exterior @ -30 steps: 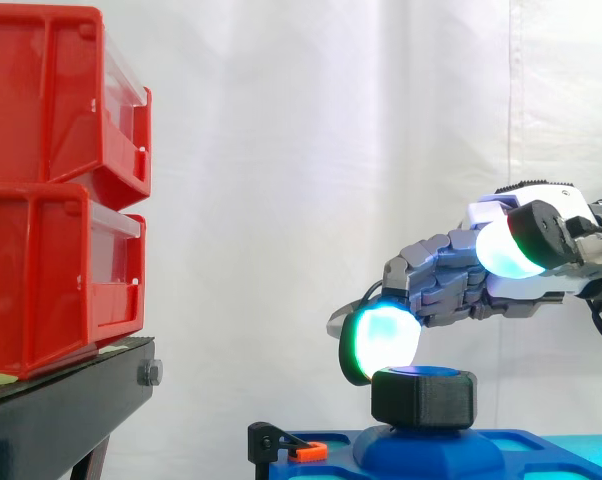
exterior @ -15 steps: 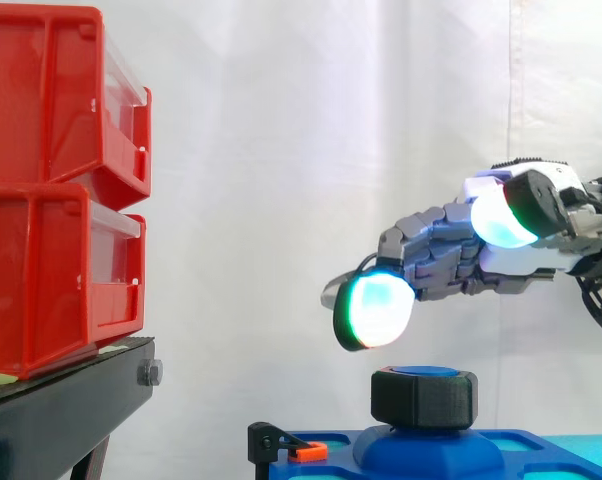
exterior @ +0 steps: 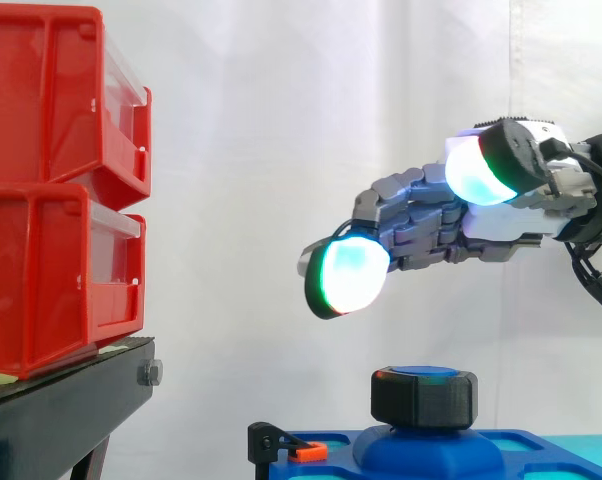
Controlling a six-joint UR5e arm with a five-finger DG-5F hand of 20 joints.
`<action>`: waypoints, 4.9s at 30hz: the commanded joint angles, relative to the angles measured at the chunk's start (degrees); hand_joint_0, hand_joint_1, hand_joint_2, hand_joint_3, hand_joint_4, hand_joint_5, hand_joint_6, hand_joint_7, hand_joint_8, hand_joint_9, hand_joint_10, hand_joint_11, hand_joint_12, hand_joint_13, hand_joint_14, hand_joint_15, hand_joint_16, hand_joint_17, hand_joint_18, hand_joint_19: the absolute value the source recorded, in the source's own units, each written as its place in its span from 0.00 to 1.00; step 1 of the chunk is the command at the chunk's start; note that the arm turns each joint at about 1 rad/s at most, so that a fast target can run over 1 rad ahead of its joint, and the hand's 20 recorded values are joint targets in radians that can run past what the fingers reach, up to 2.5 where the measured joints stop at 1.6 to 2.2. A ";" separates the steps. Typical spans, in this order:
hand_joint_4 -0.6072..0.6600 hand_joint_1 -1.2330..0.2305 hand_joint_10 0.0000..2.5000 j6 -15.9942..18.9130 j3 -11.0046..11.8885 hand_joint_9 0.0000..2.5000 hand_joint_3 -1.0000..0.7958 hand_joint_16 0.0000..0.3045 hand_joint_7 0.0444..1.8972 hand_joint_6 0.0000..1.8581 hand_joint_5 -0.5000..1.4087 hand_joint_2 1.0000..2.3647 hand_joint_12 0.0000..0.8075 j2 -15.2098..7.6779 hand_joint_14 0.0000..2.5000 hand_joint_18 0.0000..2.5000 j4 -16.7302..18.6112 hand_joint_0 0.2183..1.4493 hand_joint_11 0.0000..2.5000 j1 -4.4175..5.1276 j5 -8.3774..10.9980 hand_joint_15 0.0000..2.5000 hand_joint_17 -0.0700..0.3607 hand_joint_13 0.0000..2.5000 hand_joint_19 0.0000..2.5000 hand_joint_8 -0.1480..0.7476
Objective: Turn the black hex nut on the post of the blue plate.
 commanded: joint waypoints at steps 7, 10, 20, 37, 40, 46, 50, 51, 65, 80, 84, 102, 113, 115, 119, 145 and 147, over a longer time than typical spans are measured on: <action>0.64 0.65 0.00 0.00 -1.81 0.11 0.28 0.16 0.39 0.27 0.15 0.00 0.43 -0.03 0.00 0.03 -0.14 0.24 0.00 3.66 5.22 0.00 0.41 0.07 0.09 0.44; 0.64 0.65 0.00 0.18 -2.60 0.11 0.28 0.16 0.39 0.27 0.15 0.00 0.43 -0.03 0.00 0.03 -0.14 0.24 0.00 4.18 5.74 0.00 0.41 0.07 0.09 0.44; 0.64 0.65 0.00 0.97 -3.04 0.11 0.28 0.15 0.39 0.27 0.15 0.00 0.43 -0.03 0.00 0.03 0.13 0.24 0.00 4.71 5.92 0.00 0.41 0.07 0.09 0.44; 0.64 0.65 0.00 0.79 -3.30 0.11 0.28 0.15 0.40 0.27 0.15 0.00 0.43 -0.03 0.00 0.03 0.57 0.24 0.00 4.45 6.01 0.00 0.41 0.07 0.09 0.44; 0.64 0.65 0.00 0.79 -3.30 0.11 0.28 0.15 0.39 0.27 0.15 0.00 0.43 -0.03 0.00 0.03 0.92 0.24 0.00 4.45 6.10 0.00 0.41 0.07 0.09 0.44; 0.64 0.65 0.00 0.97 -4.18 0.11 0.28 0.15 0.39 0.27 0.15 0.00 0.43 -0.03 0.00 0.03 1.53 0.24 0.00 4.54 6.54 0.01 0.41 0.07 0.09 0.44; 0.64 0.65 0.00 0.97 -4.18 0.11 0.28 0.15 0.39 0.27 0.15 0.00 0.43 -0.03 0.00 0.03 1.27 0.24 0.00 4.45 6.54 0.01 0.41 0.07 0.09 0.44; 0.64 0.65 0.00 0.97 -4.18 0.11 0.28 0.16 0.39 0.27 0.15 0.00 0.43 -0.03 0.00 0.03 1.27 0.24 0.00 4.45 6.54 0.00 0.41 0.07 0.09 0.44; 0.64 0.65 0.00 0.62 -4.27 0.11 0.28 0.15 0.39 0.27 0.15 0.00 0.43 -0.03 0.00 0.03 1.27 0.24 0.00 4.27 6.54 0.00 0.41 0.07 0.09 0.44; 0.65 0.65 0.00 0.27 -4.27 0.11 0.28 0.15 0.43 0.27 0.16 0.00 0.43 -0.03 0.00 0.03 1.09 0.24 0.00 4.01 6.18 0.00 0.41 0.07 0.09 0.44; 0.66 0.65 0.00 0.00 -4.27 0.11 0.28 0.15 0.44 0.27 0.16 0.00 0.43 -0.03 0.00 0.03 1.27 0.24 0.00 3.75 5.66 0.00 0.41 0.07 0.09 0.44; 0.69 0.64 0.00 -1.23 -4.27 0.14 0.28 0.15 0.46 0.27 0.17 0.00 0.42 -0.03 0.00 0.06 1.27 0.24 0.00 2.69 4.07 0.01 0.40 0.10 0.09 0.46; 0.69 0.64 0.00 -1.58 -4.27 0.14 0.28 0.15 0.46 0.27 0.16 0.00 0.42 -0.03 0.00 0.06 3.11 0.24 0.00 0.84 1.35 0.01 0.40 0.10 0.09 0.46; 0.69 0.64 0.00 -1.58 -4.27 0.14 0.28 0.15 0.45 0.27 0.16 0.00 0.42 -0.03 0.00 0.06 3.47 0.24 0.00 0.41 0.74 0.02 0.40 0.10 0.09 0.46; 0.69 0.64 0.00 -1.58 -4.27 0.14 0.28 0.15 0.45 0.27 0.16 0.00 0.42 -0.03 0.00 0.05 3.91 0.24 0.00 -0.47 -0.41 0.02 0.41 0.10 0.09 0.46; 0.62 0.68 0.00 -1.75 -2.34 0.00 0.28 0.16 0.37 0.27 0.14 0.00 0.44 -0.03 0.00 0.00 3.55 0.22 0.00 2.69 2.49 0.00 0.42 0.00 0.05 0.40; 0.62 0.68 0.00 -1.75 -2.34 0.00 0.28 0.16 0.37 0.27 0.14 0.00 0.45 -0.03 0.00 0.00 3.29 0.22 0.00 3.22 3.28 0.00 0.42 0.00 0.05 0.40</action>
